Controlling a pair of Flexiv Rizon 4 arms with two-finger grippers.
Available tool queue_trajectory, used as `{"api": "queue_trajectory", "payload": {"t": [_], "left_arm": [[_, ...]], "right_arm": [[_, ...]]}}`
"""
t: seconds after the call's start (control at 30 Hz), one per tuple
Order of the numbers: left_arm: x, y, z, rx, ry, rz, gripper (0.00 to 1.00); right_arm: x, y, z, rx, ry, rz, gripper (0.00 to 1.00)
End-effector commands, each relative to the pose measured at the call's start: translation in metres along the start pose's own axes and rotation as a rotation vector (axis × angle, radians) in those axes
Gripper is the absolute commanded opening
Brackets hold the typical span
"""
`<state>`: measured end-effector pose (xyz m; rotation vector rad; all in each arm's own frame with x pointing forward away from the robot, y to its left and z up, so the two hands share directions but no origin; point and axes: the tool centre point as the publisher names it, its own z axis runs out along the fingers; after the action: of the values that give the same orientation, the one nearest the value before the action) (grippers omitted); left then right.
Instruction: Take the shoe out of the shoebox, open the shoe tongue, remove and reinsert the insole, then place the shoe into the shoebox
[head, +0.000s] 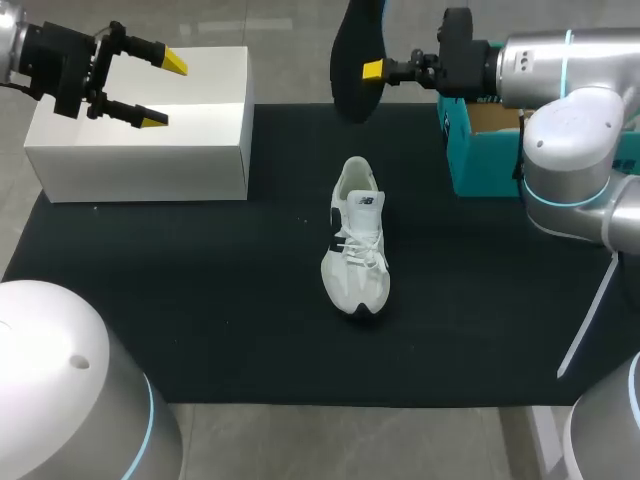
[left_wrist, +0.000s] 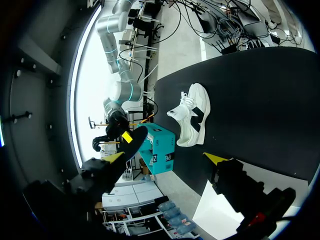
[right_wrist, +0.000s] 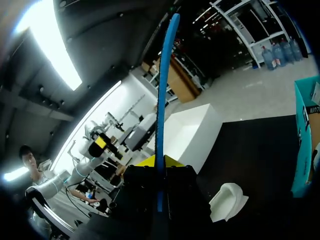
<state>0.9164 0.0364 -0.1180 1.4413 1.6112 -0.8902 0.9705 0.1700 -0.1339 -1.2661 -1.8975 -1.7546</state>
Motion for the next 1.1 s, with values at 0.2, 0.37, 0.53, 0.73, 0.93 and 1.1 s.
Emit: {"api": "queue_trajectory", "payload": {"t": [0.2,0.37,0.53,0.73,0.93,1.1], "left_arm": [[0.0,0.0,0.0,0.0,0.003,0.0,1.0],[0.0,0.0,0.0,0.0,0.003,0.0,1.0],[0.0,0.0,0.0,0.0,0.003,0.0,1.0],[0.0,0.0,0.0,0.0,0.003,0.0,1.0],[0.0,0.0,0.0,0.0,0.003,0.0,1.0],[0.0,0.0,0.0,0.0,0.003,0.0,1.0]], "right_arm": [[-0.026,-0.013,0.02,-0.037,0.009,-0.118,0.0],[-0.047,-0.031,0.039,-0.062,0.057,-0.153,0.0],[-0.068,-0.047,0.045,-0.039,0.059,-0.127,0.0],[-0.085,-0.059,0.045,0.004,0.035,-0.142,0.0],[-0.101,-0.07,0.04,0.035,0.012,-0.2,0.0],[-0.112,-0.079,0.038,0.055,0.032,-0.235,0.0]]}}
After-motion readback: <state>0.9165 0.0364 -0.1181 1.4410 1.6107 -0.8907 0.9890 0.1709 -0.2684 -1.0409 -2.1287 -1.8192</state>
